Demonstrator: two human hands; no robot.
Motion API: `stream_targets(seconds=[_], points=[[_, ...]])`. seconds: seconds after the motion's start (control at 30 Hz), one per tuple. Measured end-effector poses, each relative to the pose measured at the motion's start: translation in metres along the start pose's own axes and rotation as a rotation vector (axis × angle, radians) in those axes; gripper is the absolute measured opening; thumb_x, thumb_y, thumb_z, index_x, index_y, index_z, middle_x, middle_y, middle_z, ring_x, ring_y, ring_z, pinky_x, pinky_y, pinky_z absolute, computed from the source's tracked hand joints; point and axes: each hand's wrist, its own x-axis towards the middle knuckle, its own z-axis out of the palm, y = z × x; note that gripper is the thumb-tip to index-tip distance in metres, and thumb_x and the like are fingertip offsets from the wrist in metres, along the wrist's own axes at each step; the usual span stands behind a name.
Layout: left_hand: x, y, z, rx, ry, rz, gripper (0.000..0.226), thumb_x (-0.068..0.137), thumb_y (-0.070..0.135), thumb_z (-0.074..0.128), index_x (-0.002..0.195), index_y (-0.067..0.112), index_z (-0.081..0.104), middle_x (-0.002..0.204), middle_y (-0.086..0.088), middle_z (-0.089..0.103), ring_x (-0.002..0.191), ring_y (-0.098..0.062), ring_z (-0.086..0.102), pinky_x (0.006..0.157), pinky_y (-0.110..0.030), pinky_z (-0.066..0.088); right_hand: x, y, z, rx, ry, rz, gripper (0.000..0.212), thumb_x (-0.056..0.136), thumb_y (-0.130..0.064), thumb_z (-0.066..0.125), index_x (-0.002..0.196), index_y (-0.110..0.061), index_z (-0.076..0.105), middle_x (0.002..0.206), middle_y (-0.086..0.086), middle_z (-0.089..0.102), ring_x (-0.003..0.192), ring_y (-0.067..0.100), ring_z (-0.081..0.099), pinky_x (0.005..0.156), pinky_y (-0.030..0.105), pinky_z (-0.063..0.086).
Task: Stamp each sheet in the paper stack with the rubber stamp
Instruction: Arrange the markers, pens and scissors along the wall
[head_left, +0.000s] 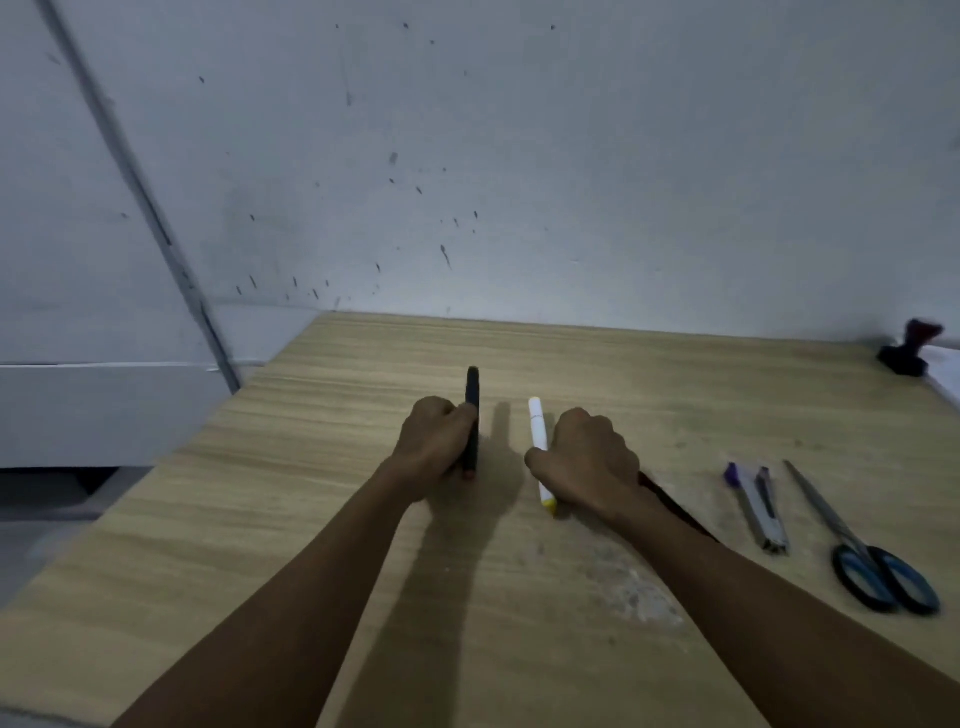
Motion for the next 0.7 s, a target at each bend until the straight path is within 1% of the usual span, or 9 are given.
stream_targets(seconds=[0.1,0.2,0.27,0.33,0.4,0.47,0.53,0.63,0.7], points=[[0.026,-0.005,-0.024,0.036,0.068,0.01,0.026,0.09,0.023,0.047,0.071,0.006,0.054,0.07,-0.016,0.061,0.057,-0.027,0.058,0.054,-0.033,0.043,0.022,-0.026,0.014,0.046,0.003,-0.033,0.025,0.075,-0.036,0.061,0.086,-0.017,0.05,0.086,0.001,0.054,0.076,0.023,0.058,0.063,0.03,0.042],[0.054,-0.008,-0.049,0.151,0.137,0.025,0.027,0.089,0.021,0.048,0.065,0.008,0.05,0.066,-0.011,0.058,0.058,-0.025,0.055,0.053,-0.03,0.041,0.045,-0.053,0.027,0.066,-0.011,-0.071,0.023,0.076,-0.033,0.061,0.087,-0.017,0.05,0.086,0.001,0.052,0.076,0.024,0.056,0.063,0.029,0.039],[0.075,-0.012,-0.064,0.251,0.168,0.035,0.027,0.087,0.022,0.051,0.066,0.006,0.054,0.066,-0.011,0.061,0.06,-0.026,0.059,0.053,-0.031,0.046,0.062,-0.07,0.035,0.082,-0.02,-0.094,0.022,0.076,-0.031,0.062,0.087,-0.016,0.049,0.088,0.002,0.053,0.076,0.025,0.055,0.063,0.029,0.039],[0.1,-0.017,-0.081,0.343,0.189,0.037,0.024,0.082,0.024,0.055,0.071,0.004,0.059,0.068,-0.013,0.064,0.064,-0.028,0.064,0.059,-0.035,0.051,0.082,-0.089,0.045,0.105,-0.033,-0.118,0.023,0.076,-0.03,0.063,0.088,-0.015,0.05,0.087,0.001,0.052,0.074,0.024,0.053,0.062,0.028,0.037],[0.125,-0.024,-0.094,0.427,0.221,0.03,0.023,0.081,0.028,0.056,0.079,0.005,0.059,0.075,-0.013,0.063,0.07,-0.03,0.064,0.065,-0.037,0.052,0.102,-0.109,0.056,0.129,-0.044,-0.148,0.024,0.077,-0.029,0.064,0.089,-0.015,0.05,0.087,0.002,0.052,0.075,0.024,0.053,0.059,0.028,0.035],[0.15,-0.03,-0.106,0.526,0.238,0.023,0.025,0.082,0.032,0.056,0.087,0.007,0.057,0.083,-0.012,0.062,0.076,-0.03,0.062,0.068,-0.038,0.052,0.122,-0.127,0.067,0.154,-0.052,-0.174,0.024,0.076,-0.027,0.064,0.089,-0.014,0.049,0.088,0.002,0.051,0.077,0.025,0.053,0.061,0.028,0.036],[0.172,-0.036,-0.115,0.645,0.234,0.028,0.028,0.086,0.036,0.054,0.093,0.009,0.056,0.089,-0.011,0.061,0.081,-0.029,0.06,0.066,-0.035,0.047,0.14,-0.141,0.077,0.169,-0.067,-0.197,0.025,0.077,-0.025,0.064,0.09,-0.014,0.046,0.09,0.003,0.047,0.079,0.025,0.05,0.065,0.03,0.038],[0.201,-0.042,-0.124,0.781,0.253,0.033,0.029,0.09,0.038,0.051,0.101,0.012,0.052,0.096,-0.01,0.057,0.087,-0.03,0.057,0.068,-0.036,0.044,0.166,-0.159,0.093,0.208,-0.076,-0.232,0.021,0.078,-0.02,0.064,0.079,-0.015,0.043,0.084,0.0,0.046,0.076,0.023,0.05,0.063,0.031,0.039],[0.217,-0.045,-0.129,0.836,0.274,0.046,0.03,0.091,0.037,0.05,0.104,0.011,0.051,0.099,-0.011,0.055,0.088,-0.03,0.056,0.07,-0.037,0.044,0.182,-0.17,0.103,0.254,-0.092,-0.248,0.026,0.077,-0.015,0.063,0.071,-0.018,0.038,0.075,-0.002,0.044,0.069,0.02,0.05,0.057,0.029,0.038]])
